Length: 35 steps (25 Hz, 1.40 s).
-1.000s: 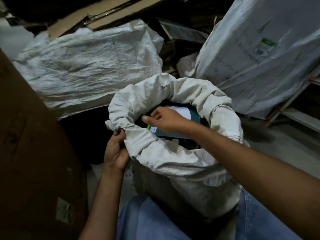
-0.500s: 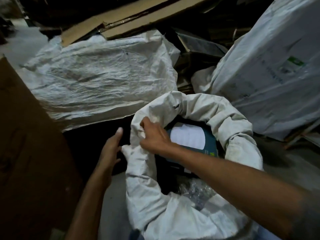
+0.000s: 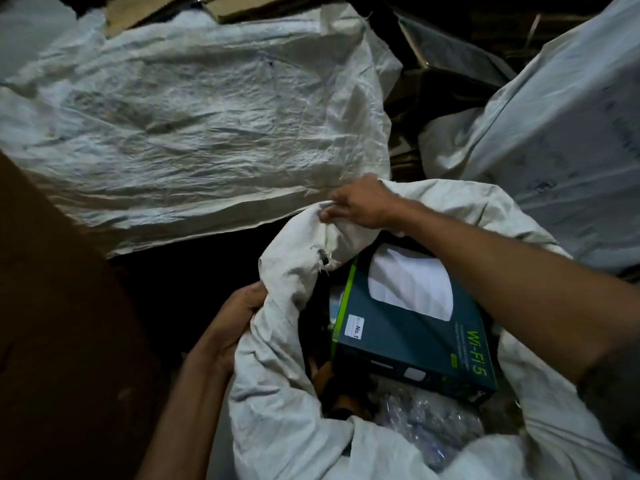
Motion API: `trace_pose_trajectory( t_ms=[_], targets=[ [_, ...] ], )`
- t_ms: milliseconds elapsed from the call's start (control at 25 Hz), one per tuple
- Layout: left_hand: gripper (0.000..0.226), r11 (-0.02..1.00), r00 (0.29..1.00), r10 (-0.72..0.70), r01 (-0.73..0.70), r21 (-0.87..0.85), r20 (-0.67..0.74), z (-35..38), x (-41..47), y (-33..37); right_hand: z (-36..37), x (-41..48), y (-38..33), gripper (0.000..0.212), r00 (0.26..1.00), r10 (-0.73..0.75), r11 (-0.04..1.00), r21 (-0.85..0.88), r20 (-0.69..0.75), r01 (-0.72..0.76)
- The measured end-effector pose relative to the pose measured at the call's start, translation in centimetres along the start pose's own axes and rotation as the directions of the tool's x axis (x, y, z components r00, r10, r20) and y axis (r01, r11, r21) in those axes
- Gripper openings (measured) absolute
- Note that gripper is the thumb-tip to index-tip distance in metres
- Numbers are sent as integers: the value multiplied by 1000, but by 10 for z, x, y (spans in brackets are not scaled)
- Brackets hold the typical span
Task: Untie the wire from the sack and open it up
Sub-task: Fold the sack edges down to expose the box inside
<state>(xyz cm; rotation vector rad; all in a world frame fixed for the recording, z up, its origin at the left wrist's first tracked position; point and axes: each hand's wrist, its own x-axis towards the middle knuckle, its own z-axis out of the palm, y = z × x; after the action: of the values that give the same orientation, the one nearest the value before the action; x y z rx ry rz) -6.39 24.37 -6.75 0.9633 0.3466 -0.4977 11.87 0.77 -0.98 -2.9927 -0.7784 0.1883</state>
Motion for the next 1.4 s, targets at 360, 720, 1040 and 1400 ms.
trace_pose_trajectory(
  t_ms=[360,720,1040,1400],
  targets=[
    [48,108,813,519,-368,923,264,65,98,54,-29,28,29,47,947,197,965,219,-256,-141],
    [47,-280,764,534,-245,928,363,120,171,52,7,-77,107,73,883,429,852,410,-190,-326],
    [49,-339,654,578,-352,873,488,137,177,71,-25,-46,141,21,902,332,527,739,275,-419],
    [82,-694,484,357,-435,574,799,216,220,29,-19,-185,124,124,768,635,739,221,86,-636]
  ],
)
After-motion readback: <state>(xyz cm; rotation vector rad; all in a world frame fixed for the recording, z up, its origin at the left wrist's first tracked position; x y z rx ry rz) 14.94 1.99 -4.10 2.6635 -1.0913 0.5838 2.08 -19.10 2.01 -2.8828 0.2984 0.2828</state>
